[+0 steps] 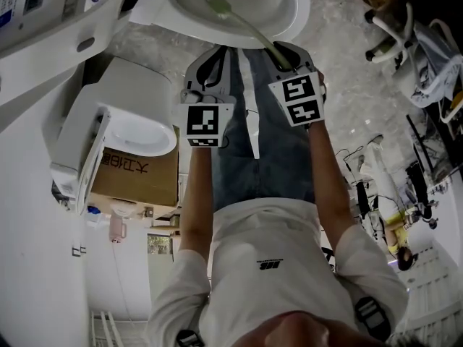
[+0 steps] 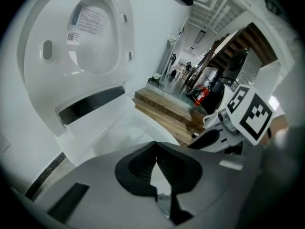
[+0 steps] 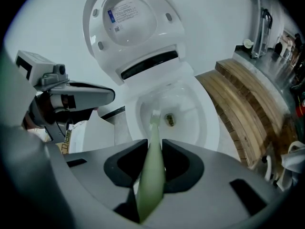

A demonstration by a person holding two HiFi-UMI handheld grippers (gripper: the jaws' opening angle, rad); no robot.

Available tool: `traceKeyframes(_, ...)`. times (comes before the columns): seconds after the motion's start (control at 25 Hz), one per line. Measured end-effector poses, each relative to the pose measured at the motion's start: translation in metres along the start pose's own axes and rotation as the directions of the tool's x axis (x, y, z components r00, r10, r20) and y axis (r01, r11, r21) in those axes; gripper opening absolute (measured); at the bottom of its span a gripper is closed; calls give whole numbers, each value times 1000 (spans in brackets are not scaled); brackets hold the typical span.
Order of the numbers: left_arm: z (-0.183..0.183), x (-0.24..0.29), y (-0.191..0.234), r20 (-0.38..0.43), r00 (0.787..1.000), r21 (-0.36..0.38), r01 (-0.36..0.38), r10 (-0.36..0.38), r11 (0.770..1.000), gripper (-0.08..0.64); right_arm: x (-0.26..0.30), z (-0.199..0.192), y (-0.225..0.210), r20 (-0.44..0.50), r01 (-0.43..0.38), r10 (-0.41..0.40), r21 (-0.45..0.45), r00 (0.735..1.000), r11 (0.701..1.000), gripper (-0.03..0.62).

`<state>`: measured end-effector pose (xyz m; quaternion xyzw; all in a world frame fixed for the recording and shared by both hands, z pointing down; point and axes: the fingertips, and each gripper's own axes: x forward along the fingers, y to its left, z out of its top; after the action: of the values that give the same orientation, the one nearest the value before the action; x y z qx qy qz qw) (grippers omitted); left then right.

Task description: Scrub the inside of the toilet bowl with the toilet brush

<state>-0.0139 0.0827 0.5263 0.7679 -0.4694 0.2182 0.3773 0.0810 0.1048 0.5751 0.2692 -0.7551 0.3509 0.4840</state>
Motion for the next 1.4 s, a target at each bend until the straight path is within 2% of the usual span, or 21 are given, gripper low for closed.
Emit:
traceKeyframes(0.44, -4, -1, 6, -14, 1000, -16, 1, -1, 1000, 11, 32, -13, 11, -22, -36, 39, 102, 999, 994, 86)
traceKeyframes(0.68, 0, 1, 9, -14, 1000, -13, 6, -6, 1000, 11, 45, -13, 20, -37, -73, 82, 202, 996, 977, 87)
traceKeyframes(1.04, 0, 3, 13, -21, 1000, -19, 16, -16, 1000, 11, 62, 3, 36, -10, -119, 127, 290, 992, 950, 89)
traceKeyframes(1.4, 2, 4, 25, -26, 1000, -26, 12, -12, 1000, 11, 85, 25, 56, 13, -157, 162, 337, 987, 928, 91)
